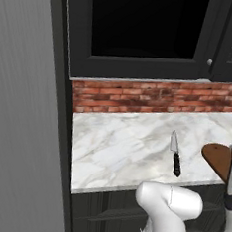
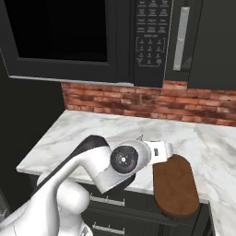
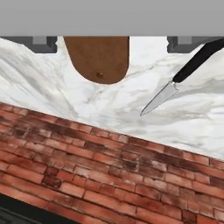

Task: Move the cutting board and knife to the sink. Then move spray from the cabinet to the counter.

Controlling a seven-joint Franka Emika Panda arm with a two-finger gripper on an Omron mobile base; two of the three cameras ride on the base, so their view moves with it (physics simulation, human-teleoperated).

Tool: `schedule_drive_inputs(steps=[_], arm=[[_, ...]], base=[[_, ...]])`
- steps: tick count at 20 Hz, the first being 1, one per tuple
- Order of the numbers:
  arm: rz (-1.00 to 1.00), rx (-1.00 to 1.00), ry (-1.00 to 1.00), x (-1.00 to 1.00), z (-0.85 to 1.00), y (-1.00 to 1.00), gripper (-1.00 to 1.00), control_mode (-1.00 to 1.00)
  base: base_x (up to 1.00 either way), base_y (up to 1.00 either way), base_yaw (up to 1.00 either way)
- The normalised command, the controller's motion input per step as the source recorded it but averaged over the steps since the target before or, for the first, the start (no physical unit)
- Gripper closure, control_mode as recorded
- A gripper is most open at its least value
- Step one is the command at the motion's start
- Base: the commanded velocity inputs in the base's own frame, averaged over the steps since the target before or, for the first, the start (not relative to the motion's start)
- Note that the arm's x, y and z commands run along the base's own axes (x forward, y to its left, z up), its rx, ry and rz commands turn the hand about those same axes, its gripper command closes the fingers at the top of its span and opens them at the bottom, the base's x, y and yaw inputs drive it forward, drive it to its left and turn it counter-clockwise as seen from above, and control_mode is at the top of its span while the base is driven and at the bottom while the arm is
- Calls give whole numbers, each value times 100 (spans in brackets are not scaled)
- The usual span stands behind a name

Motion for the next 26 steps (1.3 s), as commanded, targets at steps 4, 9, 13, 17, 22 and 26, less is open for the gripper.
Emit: schedule_drive_inputs(steps=[4,9,13,17,22,26], arm=[[-18,0,1,-28,39,0,-100,-100],[-11,0,12,-24,43,0,-100,-100],[0,0,26,-24,42,0,-100,-100],[0,0,26,-37,28,0,-100,-100],[0,1,8,-54,2,0,-100,-100],[0,0,0,-33,0,19,-100,-100]], base=[[0,0,0],[0,0,0],[0,0,0],[0,0,0],[0,0,0],[0,0,0]])
